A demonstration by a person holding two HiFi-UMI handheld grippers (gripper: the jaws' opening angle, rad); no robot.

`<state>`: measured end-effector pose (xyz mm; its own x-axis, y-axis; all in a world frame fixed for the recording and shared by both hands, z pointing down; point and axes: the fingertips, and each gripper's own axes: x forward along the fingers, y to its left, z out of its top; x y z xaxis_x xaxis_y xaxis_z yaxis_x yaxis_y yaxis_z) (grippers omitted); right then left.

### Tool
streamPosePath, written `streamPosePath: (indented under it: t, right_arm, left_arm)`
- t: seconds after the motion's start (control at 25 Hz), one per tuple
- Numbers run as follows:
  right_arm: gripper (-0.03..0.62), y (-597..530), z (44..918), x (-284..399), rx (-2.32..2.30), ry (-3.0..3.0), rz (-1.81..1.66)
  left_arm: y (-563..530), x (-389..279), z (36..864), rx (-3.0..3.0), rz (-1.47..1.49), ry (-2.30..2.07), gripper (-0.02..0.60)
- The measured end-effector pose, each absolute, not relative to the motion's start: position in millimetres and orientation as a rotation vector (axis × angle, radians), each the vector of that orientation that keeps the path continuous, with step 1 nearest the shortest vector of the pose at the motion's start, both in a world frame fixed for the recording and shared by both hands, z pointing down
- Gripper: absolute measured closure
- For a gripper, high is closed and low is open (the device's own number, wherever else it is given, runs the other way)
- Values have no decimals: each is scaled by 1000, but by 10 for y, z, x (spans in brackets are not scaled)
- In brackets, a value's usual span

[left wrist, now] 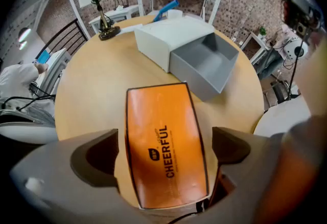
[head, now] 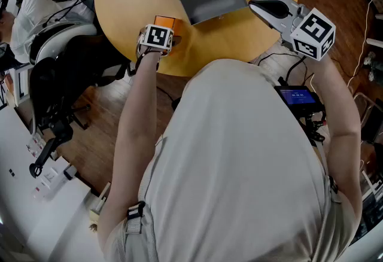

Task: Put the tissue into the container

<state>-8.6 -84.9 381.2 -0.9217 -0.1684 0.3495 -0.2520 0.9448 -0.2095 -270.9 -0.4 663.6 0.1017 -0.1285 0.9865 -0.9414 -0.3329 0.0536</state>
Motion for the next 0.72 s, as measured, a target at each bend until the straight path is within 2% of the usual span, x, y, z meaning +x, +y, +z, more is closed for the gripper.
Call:
streamPosePath:
  t: [0.04,0.08,0.16,0.4,0.56,0.72]
  right_arm:
    - [592,-844,3821,-43,317,-2767,363]
    - [592,-843,3830,-1,326,-2765,367]
    - [592,-860,3855,86,345,-2764,380]
    - [592,-904,3953,392,432,-2757,440]
    - [592,-874,3998,581,487,-2755,470]
    - [592,-863,3967,883,584,-2756,498]
  left_arm:
    - [21,-2752,6656,1581,1337,-1087,36]
    - [39,-2790,6661,1564,1356,-1097,125]
    - [52,-2813,6589,1556,1384,-1121,180]
    - [-280,-2434,5844,1804,1467,-1109,196]
    - [-813,-1683,5498,2079,1619,-931,196]
    - [-1128,-896,5641,2194,1828,-673,195]
